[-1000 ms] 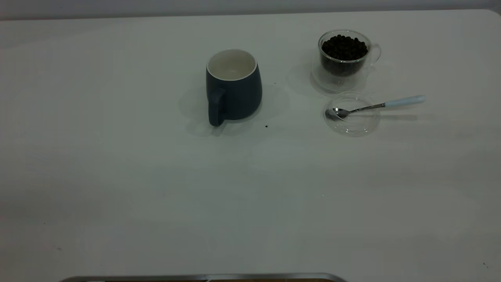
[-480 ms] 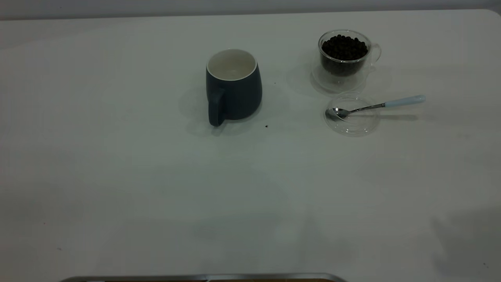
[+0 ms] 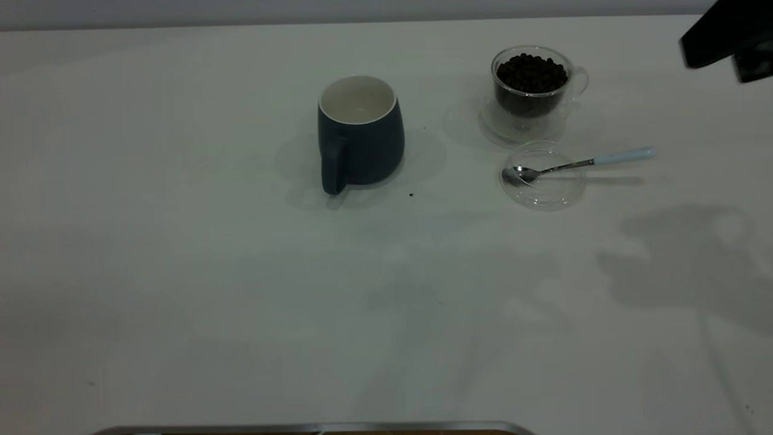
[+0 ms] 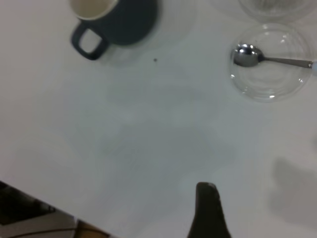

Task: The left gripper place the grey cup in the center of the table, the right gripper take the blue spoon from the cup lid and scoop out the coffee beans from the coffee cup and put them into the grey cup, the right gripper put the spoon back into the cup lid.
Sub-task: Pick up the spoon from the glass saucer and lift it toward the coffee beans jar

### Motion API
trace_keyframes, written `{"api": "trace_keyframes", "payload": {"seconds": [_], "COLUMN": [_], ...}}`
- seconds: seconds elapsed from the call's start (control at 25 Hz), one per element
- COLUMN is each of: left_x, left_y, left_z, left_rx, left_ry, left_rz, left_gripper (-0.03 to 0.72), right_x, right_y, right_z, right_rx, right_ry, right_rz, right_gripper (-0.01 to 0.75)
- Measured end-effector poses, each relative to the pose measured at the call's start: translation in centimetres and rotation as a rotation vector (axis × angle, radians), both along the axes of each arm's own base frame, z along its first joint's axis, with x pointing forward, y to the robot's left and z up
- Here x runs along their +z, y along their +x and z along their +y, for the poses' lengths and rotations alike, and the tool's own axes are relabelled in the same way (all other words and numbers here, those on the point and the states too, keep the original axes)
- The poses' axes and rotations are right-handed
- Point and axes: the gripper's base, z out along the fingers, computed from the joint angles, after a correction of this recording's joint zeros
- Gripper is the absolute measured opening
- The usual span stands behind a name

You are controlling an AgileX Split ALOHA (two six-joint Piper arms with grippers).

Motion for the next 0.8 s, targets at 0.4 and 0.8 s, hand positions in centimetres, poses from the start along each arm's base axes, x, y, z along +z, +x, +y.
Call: {"api": "trace_keyframes", "payload": {"seconds": [0.4, 0.8], "left_x": [0.0, 0.0], "left_y": [0.0, 0.0], "left_z": [0.0, 0.0], "left_rx": [0.0, 0.0], "left_ry": [0.0, 0.0], "left_rz": [0.0, 0.0], "left_gripper": [0.566, 0.566], "right_x": [-7.3, -13.6], "right_y": [6.7, 11.7], "right_z": [-3.0, -6.0], "right_rx": [0.025, 0.03], "right_ry": [0.013, 0.106], "right_rz": [0.137, 0.215], "right_gripper": [0.592, 0.592]}}
